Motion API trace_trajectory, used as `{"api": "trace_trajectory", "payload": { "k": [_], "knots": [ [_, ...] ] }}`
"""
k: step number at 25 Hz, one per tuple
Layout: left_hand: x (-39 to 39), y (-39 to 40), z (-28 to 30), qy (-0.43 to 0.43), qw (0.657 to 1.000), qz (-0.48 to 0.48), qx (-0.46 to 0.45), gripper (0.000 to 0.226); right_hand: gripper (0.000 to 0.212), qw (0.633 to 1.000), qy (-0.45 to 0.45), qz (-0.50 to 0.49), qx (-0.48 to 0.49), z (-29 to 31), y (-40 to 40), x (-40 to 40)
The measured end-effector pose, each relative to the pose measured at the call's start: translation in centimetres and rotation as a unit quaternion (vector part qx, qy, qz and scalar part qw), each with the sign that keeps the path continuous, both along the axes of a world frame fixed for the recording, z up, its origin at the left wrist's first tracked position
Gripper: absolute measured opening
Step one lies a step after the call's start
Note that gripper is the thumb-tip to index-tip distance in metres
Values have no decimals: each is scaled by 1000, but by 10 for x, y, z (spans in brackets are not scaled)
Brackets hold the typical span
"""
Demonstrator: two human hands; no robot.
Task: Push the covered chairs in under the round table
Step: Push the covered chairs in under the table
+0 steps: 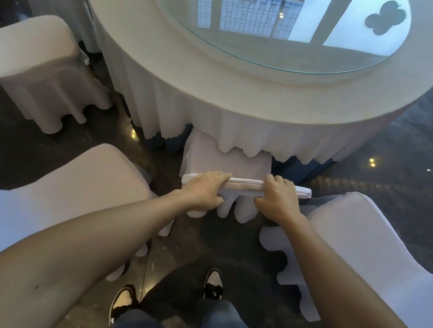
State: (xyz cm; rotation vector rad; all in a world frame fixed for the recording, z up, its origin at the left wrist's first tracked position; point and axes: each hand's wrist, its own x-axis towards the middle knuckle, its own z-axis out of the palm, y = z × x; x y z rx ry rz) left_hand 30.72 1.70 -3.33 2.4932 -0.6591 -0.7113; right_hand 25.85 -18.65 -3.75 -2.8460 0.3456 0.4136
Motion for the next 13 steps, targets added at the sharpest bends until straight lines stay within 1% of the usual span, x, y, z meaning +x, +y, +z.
{"api": "trace_trajectory", "payload": {
  "k": [2, 4, 5, 9, 13],
  "knots": [
    [-4, 21, 4, -1, 999, -31, -19, 69, 58, 1000, -1, -16, -17, 6, 23, -12],
    [-9, 50, 11, -10, 997, -73, -22, 67, 78, 999, 7, -46, -7, 16, 53, -30],
    [-11, 64, 14, -21, 995, -92, -19, 67, 82, 998, 11, -56, 4, 23, 67, -39],
    [-20, 136, 32, -59, 988, -144, 0, 67, 75, 997, 39, -60, 14, 49, 151, -81],
    [-32, 219, 66, -90, 984, -152, -3, 64, 70, 998, 22, -57, 33, 72, 253, -109]
  ]
}}
